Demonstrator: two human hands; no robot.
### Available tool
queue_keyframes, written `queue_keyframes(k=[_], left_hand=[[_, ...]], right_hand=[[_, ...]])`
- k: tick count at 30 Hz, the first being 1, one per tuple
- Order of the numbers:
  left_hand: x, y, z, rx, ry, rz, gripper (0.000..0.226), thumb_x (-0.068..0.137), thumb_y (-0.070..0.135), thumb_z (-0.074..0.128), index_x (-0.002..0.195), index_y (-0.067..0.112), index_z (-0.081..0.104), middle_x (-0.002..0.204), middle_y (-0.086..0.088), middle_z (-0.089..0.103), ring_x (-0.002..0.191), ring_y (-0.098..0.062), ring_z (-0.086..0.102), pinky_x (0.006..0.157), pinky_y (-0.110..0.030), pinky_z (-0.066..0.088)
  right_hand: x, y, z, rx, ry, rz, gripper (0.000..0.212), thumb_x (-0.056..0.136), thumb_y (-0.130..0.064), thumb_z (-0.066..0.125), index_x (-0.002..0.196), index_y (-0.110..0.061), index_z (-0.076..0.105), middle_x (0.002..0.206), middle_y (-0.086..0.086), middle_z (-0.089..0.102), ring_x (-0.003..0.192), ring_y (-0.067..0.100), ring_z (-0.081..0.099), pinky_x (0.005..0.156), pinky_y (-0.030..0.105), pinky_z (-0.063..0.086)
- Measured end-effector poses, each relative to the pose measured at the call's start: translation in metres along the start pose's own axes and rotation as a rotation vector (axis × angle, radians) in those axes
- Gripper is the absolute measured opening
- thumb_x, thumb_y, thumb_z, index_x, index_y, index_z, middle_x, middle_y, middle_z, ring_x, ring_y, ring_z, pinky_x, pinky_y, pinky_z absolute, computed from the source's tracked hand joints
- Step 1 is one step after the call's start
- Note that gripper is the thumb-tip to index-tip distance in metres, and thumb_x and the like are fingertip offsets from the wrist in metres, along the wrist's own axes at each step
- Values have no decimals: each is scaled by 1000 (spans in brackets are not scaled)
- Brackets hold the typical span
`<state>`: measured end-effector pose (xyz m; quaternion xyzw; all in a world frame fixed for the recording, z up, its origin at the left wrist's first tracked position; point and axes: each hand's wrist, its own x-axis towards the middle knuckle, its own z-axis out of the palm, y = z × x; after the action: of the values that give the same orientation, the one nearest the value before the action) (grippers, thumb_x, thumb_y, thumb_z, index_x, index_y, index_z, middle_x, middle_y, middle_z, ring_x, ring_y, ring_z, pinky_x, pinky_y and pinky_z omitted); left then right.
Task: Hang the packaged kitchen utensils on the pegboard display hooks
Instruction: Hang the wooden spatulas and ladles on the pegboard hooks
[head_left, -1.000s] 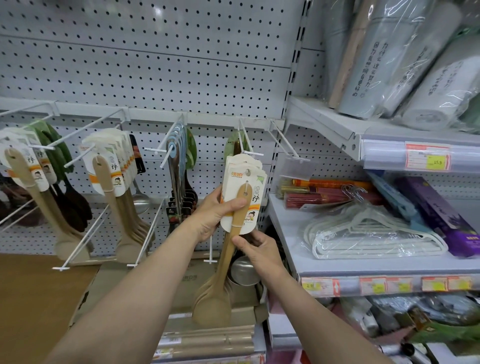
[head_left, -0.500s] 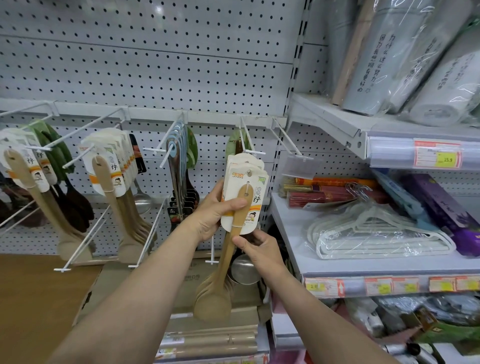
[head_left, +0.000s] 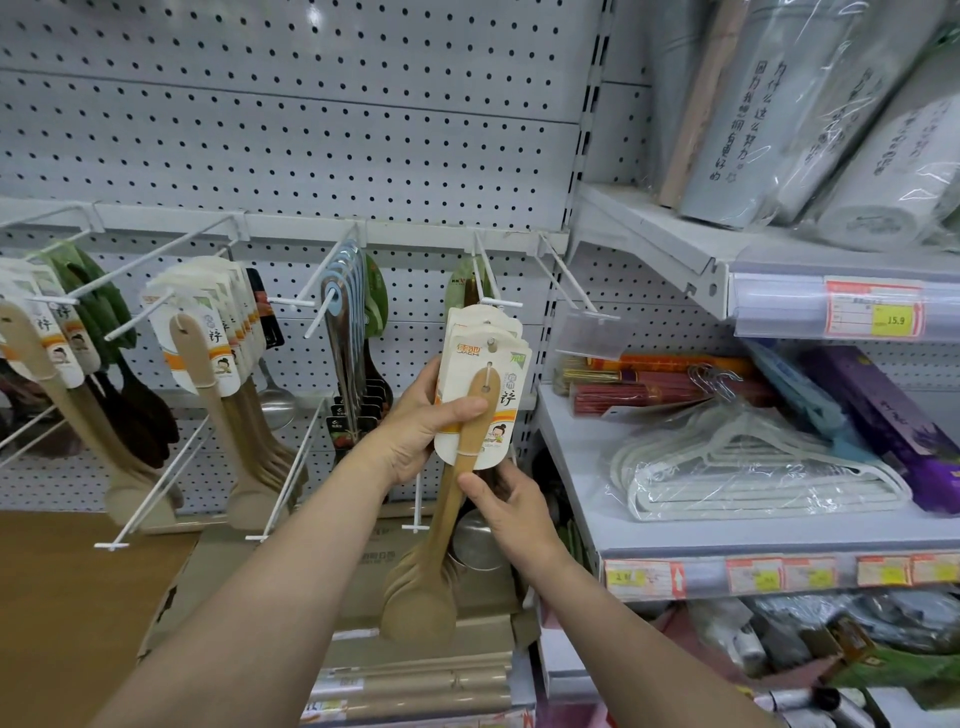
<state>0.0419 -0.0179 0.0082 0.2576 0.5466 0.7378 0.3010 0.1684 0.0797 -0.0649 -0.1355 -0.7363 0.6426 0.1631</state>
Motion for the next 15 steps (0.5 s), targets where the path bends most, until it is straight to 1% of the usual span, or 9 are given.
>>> queue_keyframes(k=[2,4,6,9,13,15], left_hand=[[1,2,-1,31,-2,2,90,50,27,88,134,29,54,122,-4,72,110,-26,70,80,-37,60],[2,5,-3,50,-15,0,87,50,27,89,130,31,55,121,-4,72,109,-25,70,80,-37,60],[3,6,-3,62,-28,0,82,50,27,88,125,32,56,117,-3,74,106,-23,71,80,-36,60],[4,6,-2,61,-35,5,81,50,26,87,125,32,56,112,1,76,102,-19,72,77,-32,60],[4,4,-4,57,-36,13,83,51,25,86,128,30,54,113,0,75,104,-20,72,79,-33,60],[3,4,-6,67,-38,16,83,52,25,86,129,29,53,115,0,75,106,-20,71,81,-33,60]], right_hand=[[0,0,1,-2,3,-15,47,89,-42,69,133,-29,61,123,-19,68,117,-9,59,88,4,44],[2,1,2,-2,10,-19,51,87,-48,68,134,-29,62,125,-15,69,120,-4,60,89,5,45],[3,2,3,8,15,-17,50,87,-47,69,133,-29,63,125,-14,70,120,-3,60,90,6,45],[2,1,2,28,22,-23,50,85,-48,69,132,-30,63,125,-14,70,120,-3,60,90,6,45],[3,2,2,37,25,-19,46,84,-47,71,127,-32,65,121,-15,72,120,-2,60,91,7,46],[4,3,3,36,24,-21,48,83,-46,72,128,-31,65,121,-16,71,120,-2,60,91,6,45]])
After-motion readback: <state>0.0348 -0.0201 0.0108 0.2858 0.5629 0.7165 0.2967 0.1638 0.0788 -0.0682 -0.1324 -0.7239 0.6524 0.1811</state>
